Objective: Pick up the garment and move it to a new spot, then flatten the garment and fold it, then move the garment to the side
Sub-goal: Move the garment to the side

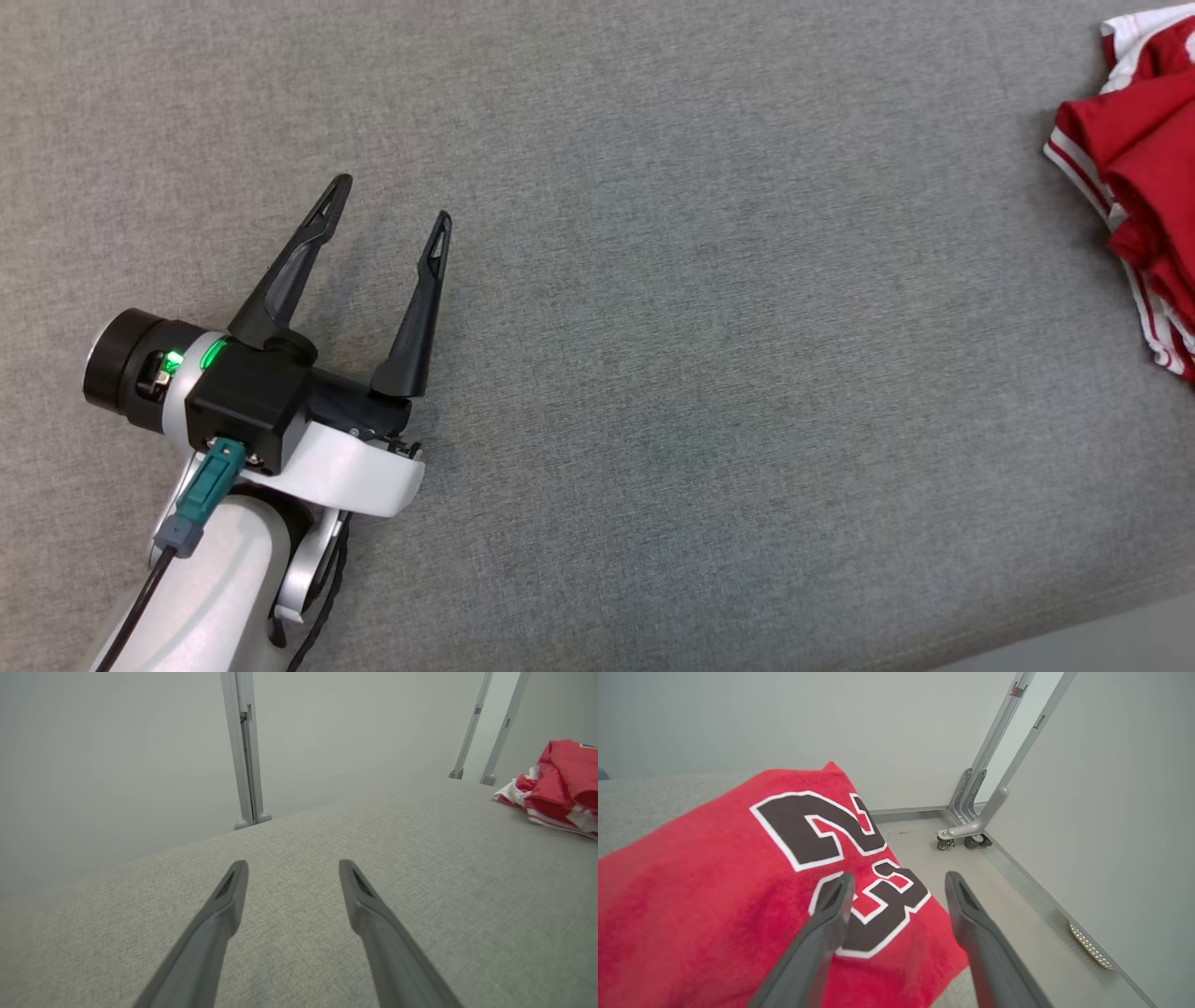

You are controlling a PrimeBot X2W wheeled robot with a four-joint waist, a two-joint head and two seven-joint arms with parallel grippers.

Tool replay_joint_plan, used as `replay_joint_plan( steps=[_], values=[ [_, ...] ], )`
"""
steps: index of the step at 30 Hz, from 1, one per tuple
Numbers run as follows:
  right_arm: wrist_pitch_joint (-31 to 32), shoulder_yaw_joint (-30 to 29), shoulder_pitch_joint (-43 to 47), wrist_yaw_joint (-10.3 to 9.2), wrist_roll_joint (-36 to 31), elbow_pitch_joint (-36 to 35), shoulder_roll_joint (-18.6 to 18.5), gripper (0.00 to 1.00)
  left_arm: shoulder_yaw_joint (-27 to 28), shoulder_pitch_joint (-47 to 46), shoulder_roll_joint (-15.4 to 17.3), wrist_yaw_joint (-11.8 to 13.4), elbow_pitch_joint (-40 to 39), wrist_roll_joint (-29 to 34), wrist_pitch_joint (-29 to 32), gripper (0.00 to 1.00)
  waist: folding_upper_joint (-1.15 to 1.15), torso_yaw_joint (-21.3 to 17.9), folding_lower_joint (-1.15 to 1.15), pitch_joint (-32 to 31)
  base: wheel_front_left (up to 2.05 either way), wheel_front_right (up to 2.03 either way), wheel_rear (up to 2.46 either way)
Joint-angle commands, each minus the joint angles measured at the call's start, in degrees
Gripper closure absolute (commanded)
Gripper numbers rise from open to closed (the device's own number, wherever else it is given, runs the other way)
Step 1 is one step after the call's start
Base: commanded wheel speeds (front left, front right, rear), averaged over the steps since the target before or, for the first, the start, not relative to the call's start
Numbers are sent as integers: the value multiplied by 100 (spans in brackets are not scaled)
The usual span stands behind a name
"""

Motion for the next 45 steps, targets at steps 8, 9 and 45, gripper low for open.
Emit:
replay_joint_plan(
  steps=[8, 9, 45],
  values=[
    [-83, -469, 597, -1, 18, -406, 293, 0, -8, 148, -23, 58, 153, -118, -97, 0, 0, -155, 0, -517, 0, 0, 0],
    [-83, -573, 724, -1, -33, -551, 365, 0, 0, 182, -34, 69, 188, -139, -109, 0, 0, -162, 0, -604, 0, 0, 0],
    [534, -993, 4245, -1, -1895, -5072, 2657, 0, 666, 1822, -246, 433, 1346, -1168, -816, 0, 0, 1325, 0, -2661, 0, 0, 0]
  ],
)
